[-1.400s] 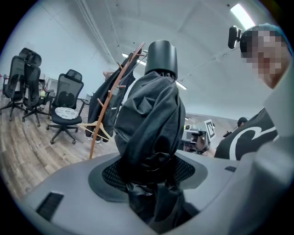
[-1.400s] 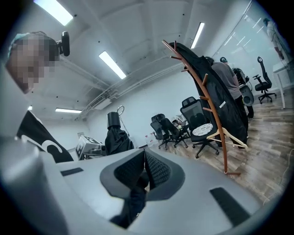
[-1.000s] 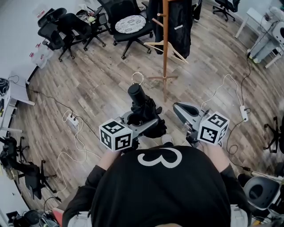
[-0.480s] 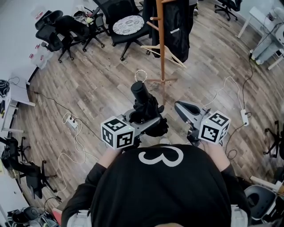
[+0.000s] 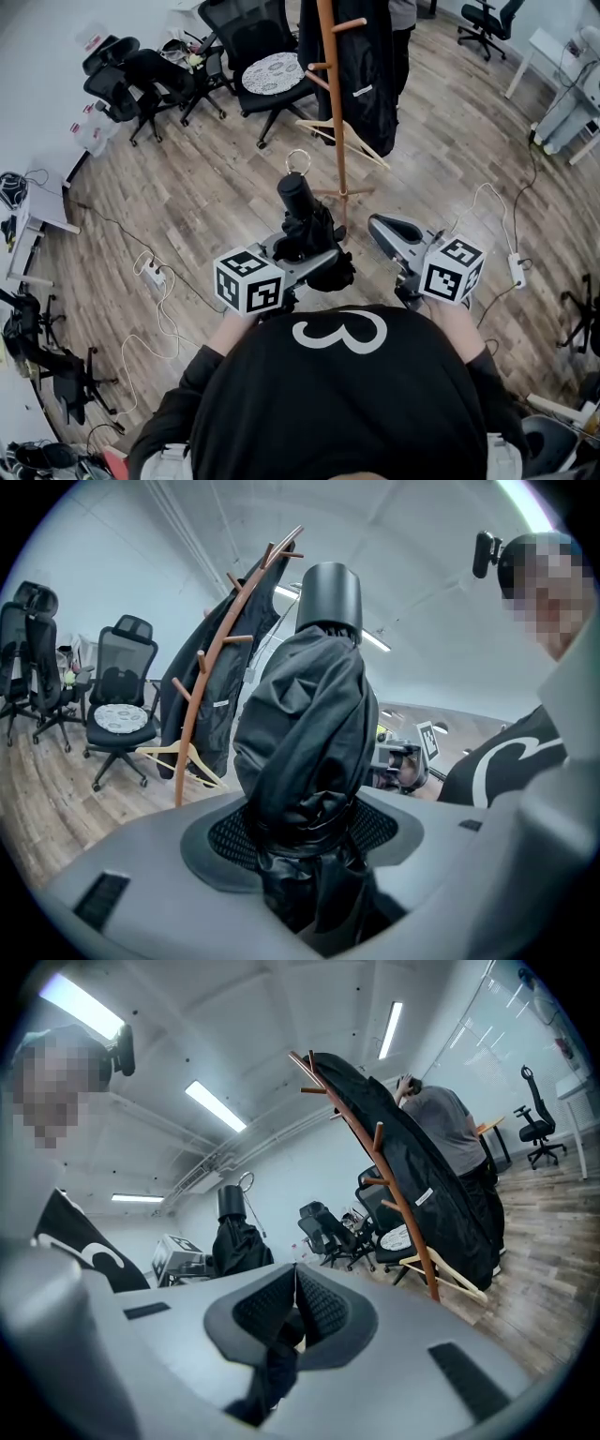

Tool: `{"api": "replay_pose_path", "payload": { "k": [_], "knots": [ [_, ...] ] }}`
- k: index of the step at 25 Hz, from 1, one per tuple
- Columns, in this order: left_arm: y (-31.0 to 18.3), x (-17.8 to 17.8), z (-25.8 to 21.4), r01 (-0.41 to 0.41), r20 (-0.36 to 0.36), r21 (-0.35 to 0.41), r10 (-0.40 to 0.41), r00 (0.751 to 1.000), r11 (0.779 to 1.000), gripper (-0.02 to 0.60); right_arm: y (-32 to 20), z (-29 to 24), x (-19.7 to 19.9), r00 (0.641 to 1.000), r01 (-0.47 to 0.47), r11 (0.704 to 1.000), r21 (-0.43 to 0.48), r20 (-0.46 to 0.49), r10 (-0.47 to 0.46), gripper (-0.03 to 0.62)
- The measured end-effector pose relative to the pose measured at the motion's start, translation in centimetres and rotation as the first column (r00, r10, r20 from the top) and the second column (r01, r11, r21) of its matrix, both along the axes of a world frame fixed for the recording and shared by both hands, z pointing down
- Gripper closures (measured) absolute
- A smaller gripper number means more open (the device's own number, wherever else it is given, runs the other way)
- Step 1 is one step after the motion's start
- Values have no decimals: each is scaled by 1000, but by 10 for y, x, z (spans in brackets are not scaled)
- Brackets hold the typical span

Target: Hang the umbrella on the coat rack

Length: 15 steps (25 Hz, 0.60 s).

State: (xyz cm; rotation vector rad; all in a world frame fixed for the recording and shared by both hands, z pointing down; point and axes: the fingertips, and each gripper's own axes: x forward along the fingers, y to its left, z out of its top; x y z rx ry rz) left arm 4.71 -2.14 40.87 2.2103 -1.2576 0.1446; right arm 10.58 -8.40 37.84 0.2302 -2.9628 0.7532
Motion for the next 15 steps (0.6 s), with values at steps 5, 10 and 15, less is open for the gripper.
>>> {"api": "replay_pose_path", "payload": {
  "k": [5,10,15],
  "knots": [
    [-13,6,-7,-3,22,26,2,1000,1000,310,-12,-5,6,1000,-4,1000,19,18,4,568],
    [-19,10,-2,-5,30,23,4,1000,1000,310,-17,-2,9,1000,-5,1000,23,23,4,568],
    [-25,3,-2,-1,20,16,1,1000,1000,310,-22,-2,1,1000,-3,1000,23,12,2,568]
  ]
}}
